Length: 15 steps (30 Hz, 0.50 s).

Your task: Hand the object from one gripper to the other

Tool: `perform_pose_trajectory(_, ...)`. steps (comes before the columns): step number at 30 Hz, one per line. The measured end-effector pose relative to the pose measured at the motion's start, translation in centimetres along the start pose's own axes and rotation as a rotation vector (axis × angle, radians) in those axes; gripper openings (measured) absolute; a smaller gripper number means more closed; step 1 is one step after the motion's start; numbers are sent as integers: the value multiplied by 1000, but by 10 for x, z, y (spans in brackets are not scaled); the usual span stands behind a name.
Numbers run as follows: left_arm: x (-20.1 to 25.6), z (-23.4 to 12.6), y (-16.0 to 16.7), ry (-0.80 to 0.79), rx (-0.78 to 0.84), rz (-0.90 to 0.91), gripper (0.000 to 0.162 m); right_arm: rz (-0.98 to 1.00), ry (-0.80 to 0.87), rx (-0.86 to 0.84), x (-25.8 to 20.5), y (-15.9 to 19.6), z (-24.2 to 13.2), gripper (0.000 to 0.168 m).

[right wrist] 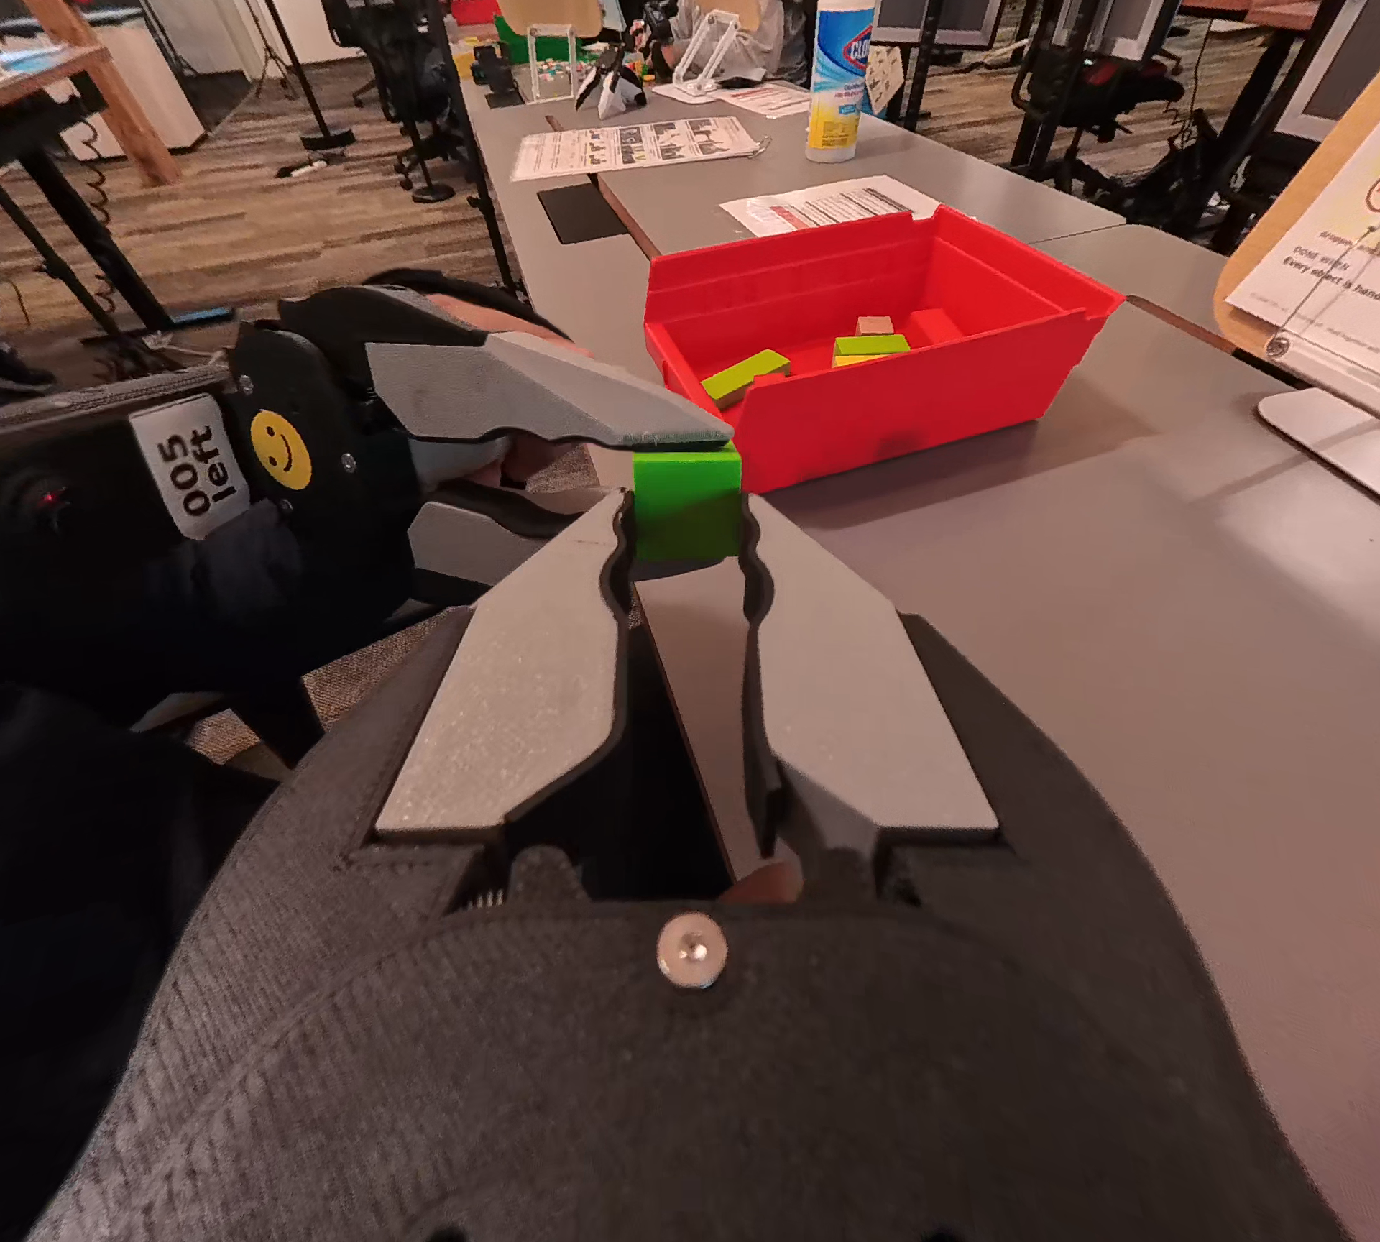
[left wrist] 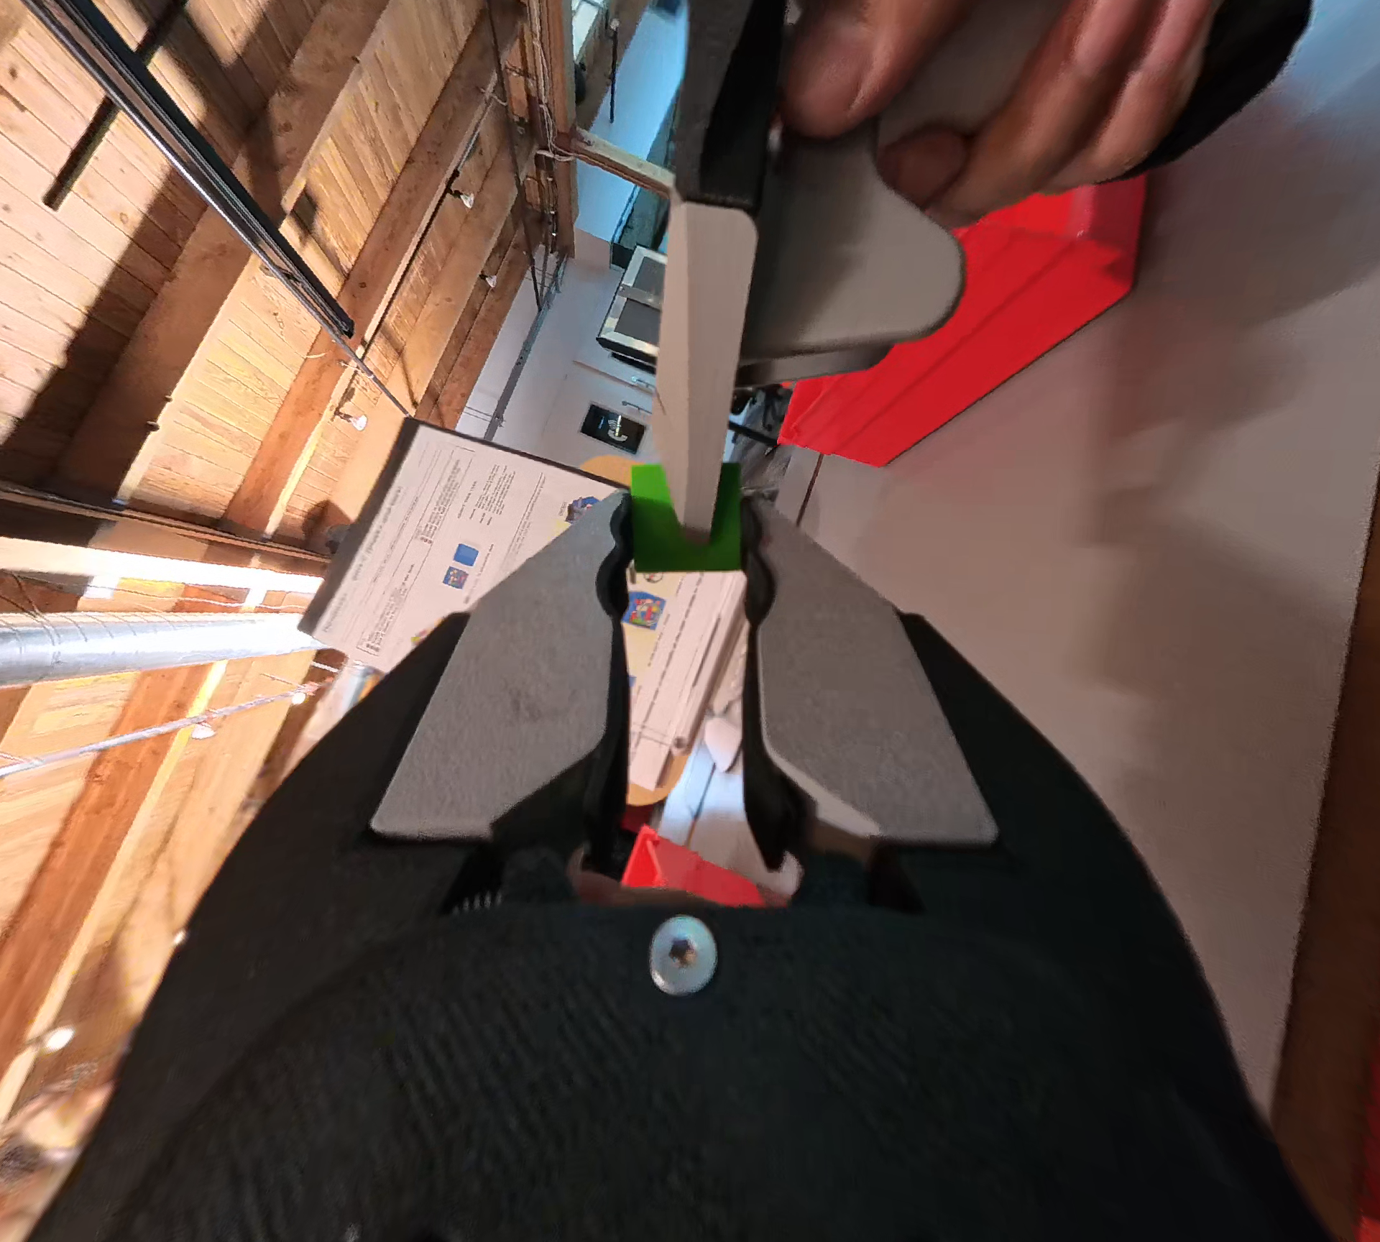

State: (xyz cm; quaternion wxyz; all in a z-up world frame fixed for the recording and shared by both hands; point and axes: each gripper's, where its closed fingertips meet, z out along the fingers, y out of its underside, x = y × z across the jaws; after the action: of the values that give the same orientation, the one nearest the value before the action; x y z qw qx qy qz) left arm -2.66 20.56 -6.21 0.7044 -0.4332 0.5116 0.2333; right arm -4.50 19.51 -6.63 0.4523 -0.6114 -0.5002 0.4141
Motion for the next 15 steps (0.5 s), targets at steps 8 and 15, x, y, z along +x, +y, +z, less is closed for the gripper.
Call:
perform_pose_trajectory(8,-51,-9,43,-96,-127,-341,22,-14,438,119,105,-26,-91,24)
perform_pose_trajectory(15,-84,-29,93,-150,-246,-621,25,225,830,130,240,20,-207,24)
